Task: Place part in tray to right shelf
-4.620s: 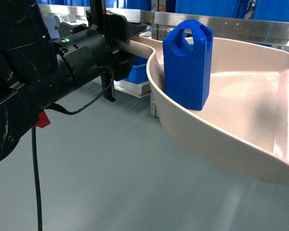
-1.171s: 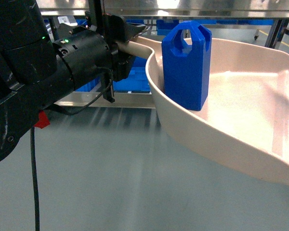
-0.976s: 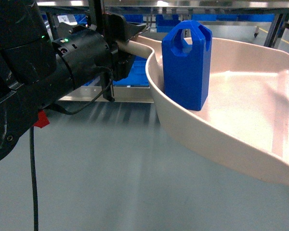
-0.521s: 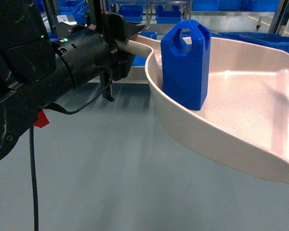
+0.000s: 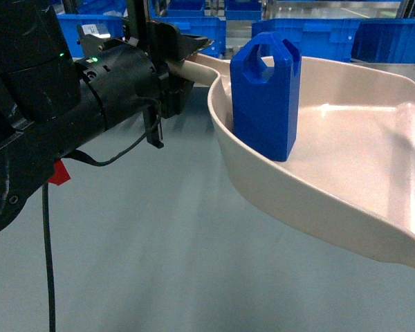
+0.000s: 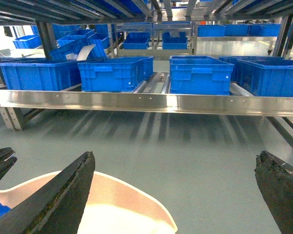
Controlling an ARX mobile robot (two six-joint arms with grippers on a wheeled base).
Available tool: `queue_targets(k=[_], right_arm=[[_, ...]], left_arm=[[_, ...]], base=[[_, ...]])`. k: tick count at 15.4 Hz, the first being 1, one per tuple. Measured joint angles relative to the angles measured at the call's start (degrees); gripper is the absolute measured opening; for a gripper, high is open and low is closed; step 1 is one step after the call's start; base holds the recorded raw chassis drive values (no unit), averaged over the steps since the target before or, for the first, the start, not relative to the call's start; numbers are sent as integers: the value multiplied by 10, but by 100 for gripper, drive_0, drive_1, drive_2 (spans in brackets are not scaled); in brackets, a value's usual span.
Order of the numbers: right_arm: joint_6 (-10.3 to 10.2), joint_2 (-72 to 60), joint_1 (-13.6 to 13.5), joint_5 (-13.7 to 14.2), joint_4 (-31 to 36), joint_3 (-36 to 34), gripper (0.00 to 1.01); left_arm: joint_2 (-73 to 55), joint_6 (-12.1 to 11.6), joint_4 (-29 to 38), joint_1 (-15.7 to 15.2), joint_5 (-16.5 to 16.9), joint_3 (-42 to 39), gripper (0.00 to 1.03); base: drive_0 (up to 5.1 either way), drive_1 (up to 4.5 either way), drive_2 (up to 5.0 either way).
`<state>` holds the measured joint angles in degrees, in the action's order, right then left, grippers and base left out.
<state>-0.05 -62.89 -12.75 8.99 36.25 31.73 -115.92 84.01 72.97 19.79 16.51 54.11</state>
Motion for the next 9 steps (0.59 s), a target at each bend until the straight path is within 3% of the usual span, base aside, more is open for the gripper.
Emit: queue_targets(k=[4, 9], right_arm=[[0, 0, 0, 0, 2, 0, 98], [0, 0, 0, 0, 2, 0, 98]], left_arm=[[0, 0, 3, 0, 0, 0, 12], [0, 0, 3, -1, 0, 0, 12]], base=[[0, 0, 0], [361, 86, -475]])
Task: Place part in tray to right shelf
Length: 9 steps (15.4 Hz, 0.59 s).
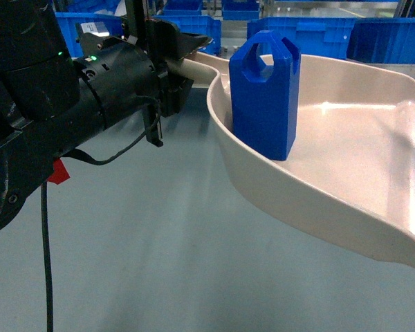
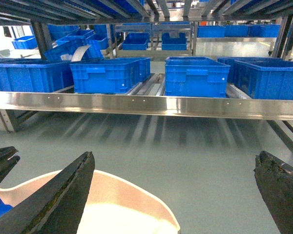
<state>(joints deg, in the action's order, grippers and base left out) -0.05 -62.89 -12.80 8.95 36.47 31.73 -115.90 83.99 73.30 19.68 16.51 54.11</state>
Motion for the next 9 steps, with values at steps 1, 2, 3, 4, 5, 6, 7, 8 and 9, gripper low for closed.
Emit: queue_targets(k=[1, 2, 3, 4, 5, 6, 7, 8, 9], right_arm=[[0, 0, 0, 0, 0, 0, 98], [0, 0, 0, 0, 0, 0, 98], [0, 0, 0, 0, 0, 0, 98], [0, 0, 0, 0, 0, 0, 98], [0, 0, 0, 0, 0, 0, 98], [0, 0, 0, 0, 0, 0, 98], [0, 0, 0, 0, 0, 0, 98], [0, 1, 0, 0, 2, 0, 98], [0, 0, 1, 0, 0, 0, 98]], left_arm=[[0, 0, 0, 0, 0, 0, 12], [0, 0, 1, 0, 0, 0, 12], [0, 0, 0, 0, 0, 0, 12], [0, 0, 1, 0, 0, 0, 12], [0, 0, 1, 0, 0, 0, 12], [0, 0, -1, 0, 0, 0, 12], [0, 1, 0, 0, 0, 0, 12], [0, 0, 2, 0, 0, 0, 12], [0, 0, 0, 0, 0, 0, 12]], base=[[339, 161, -482], [300, 203, -494], [290, 213, -496], [274, 214, -504], [272, 213, -505], [275, 216, -502], [280, 221, -497], [1, 378, -376], [6, 402, -389]])
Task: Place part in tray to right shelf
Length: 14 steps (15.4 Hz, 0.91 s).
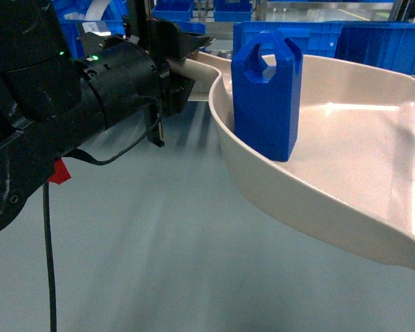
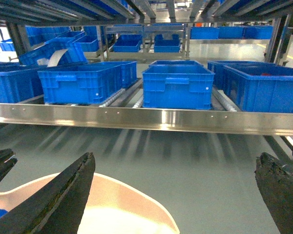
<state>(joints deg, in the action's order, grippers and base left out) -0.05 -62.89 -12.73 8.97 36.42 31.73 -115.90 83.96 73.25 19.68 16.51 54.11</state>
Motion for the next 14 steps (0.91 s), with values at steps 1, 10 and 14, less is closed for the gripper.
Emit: queue_targets(k=[1, 10, 14], right_arm=[[0, 0, 0, 0, 0, 0, 98], [0, 0, -1, 0, 0, 0, 98], [0, 0, 0, 0, 0, 0, 98]], left_arm=[[0, 0, 1, 3, 0, 0, 12], [0, 0, 1, 1, -1, 0, 12], [0, 0, 1, 1, -1, 0, 12]], base=[[12, 411, -386], [-81, 438, -340], [-82, 414, -390]])
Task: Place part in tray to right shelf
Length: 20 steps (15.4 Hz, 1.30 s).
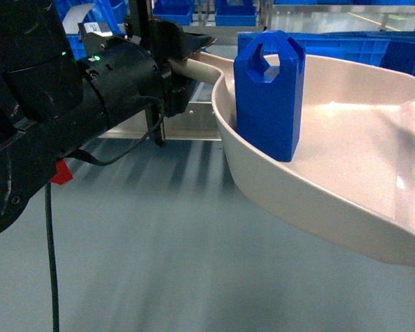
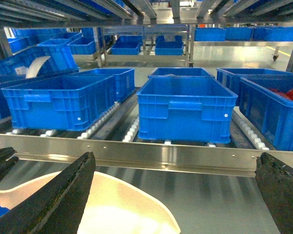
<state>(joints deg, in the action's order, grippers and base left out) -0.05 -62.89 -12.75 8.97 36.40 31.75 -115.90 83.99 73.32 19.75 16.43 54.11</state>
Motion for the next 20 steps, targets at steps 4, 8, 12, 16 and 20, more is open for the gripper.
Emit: queue_targets(k=[4, 8, 12, 16, 20], right_arm=[[0, 0, 0, 0, 1, 0, 98], [0, 0, 0, 0, 1, 0, 98], [0, 0, 0, -2, 2, 0, 98], [0, 0, 0, -1, 2, 0, 98], [0, 0, 0, -1, 1, 0, 98]], left_arm=[[0, 0, 0, 3, 2, 0, 12], [0, 0, 0, 2, 1, 0, 12], [0, 0, 0, -1, -1, 0, 12], [0, 0, 2, -1, 1, 0, 12], [0, 1, 1, -1, -1, 0, 12]], base=[[-274, 504, -214], [-314, 499, -161], [-18, 402, -438], [-10, 418, -438], [10, 279, -258]])
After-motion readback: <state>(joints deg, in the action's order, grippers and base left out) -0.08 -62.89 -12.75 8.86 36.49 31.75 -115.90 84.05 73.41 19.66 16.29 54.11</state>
